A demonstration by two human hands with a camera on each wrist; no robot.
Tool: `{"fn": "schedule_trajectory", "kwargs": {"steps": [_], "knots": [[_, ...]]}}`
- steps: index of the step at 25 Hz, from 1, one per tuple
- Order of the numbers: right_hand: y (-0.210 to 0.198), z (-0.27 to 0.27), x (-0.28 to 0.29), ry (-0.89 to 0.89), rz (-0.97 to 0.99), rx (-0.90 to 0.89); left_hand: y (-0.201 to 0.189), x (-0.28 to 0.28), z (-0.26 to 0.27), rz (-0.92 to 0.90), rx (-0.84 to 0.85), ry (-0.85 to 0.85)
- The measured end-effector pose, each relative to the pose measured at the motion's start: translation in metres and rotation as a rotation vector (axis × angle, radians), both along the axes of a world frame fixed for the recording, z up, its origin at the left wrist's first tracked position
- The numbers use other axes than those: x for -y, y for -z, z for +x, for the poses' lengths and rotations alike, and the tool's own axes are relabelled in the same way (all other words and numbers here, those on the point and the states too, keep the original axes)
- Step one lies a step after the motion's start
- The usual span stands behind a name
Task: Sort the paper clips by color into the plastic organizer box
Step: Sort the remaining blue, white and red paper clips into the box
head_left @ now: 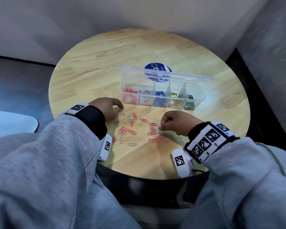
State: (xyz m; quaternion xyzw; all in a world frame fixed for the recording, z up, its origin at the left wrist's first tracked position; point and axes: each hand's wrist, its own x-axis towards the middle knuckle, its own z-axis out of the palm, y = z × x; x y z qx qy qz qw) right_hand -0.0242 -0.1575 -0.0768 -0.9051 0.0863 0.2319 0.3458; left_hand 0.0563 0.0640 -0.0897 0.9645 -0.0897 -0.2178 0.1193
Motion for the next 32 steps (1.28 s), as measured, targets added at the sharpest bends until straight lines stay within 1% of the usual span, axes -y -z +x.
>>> {"fn": "schedule_trajectory", "kwargs": {"steps": [3, 8, 11, 12, 14, 15, 17, 19, 20, 23, 24, 26, 28, 29, 30, 32], "knots": [[0.005, 0.0, 0.001, -0.005, -0.015, -0.006, 0.003, 0.002, 0.001, 0.021, 0.003, 0.008], [0.006, 0.002, 0.001, -0.005, -0.07, 0.001, 0.003, 0.005, 0.0, -0.007, 0.018, 0.005], [0.007, 0.004, 0.002, 0.046, -0.154, 0.0, 0.001, 0.007, -0.001, -0.004, 0.022, 0.016], [0.007, 0.004, 0.003, 0.064, -0.155, -0.014, 0.001, 0.008, 0.0, 0.001, 0.023, 0.014], [0.006, 0.006, 0.004, 0.113, -0.073, -0.05, 0.0, 0.008, -0.001, 0.006, 0.004, 0.003], [0.007, 0.006, 0.004, 0.16, 0.013, -0.065, 0.0, 0.009, -0.001, 0.001, -0.021, -0.001], [0.007, 0.007, 0.007, 0.284, 0.248, -0.109, 0.0, 0.009, -0.002, -0.031, -0.066, -0.01], [0.009, 0.008, 0.008, 0.379, 0.452, -0.145, -0.002, 0.008, -0.001, -0.108, -0.079, -0.045], [0.01, 0.008, 0.009, 0.416, 0.504, -0.151, -0.005, 0.008, 0.001, -0.197, -0.098, -0.091], [0.009, 0.008, 0.006, 0.515, 0.586, -0.187, -0.017, 0.013, 0.001, -0.656, -0.253, -0.345], [0.008, 0.008, 0.005, 0.537, 0.621, -0.205, -0.021, 0.015, 0.001, -0.784, -0.29, -0.435], [0.006, 0.009, 0.004, 0.551, 0.693, -0.237, -0.027, 0.015, 0.0, -0.937, -0.361, -0.556], [0.005, 0.01, 0.004, 0.548, 0.701, -0.241, -0.032, 0.014, 0.0, -0.997, -0.419, -0.611], [0.006, 0.011, 0.004, 0.535, 0.665, -0.233, -0.033, 0.013, 0.0, -0.992, -0.427, -0.622], [0.007, 0.012, 0.003, 0.498, 0.59, -0.215, -0.033, 0.012, 0.0, -0.968, -0.418, -0.619], [0.011, 0.013, 0.002, 0.315, 0.313, -0.17, -0.03, 0.012, 0.001, -0.855, -0.351, -0.567]]}}
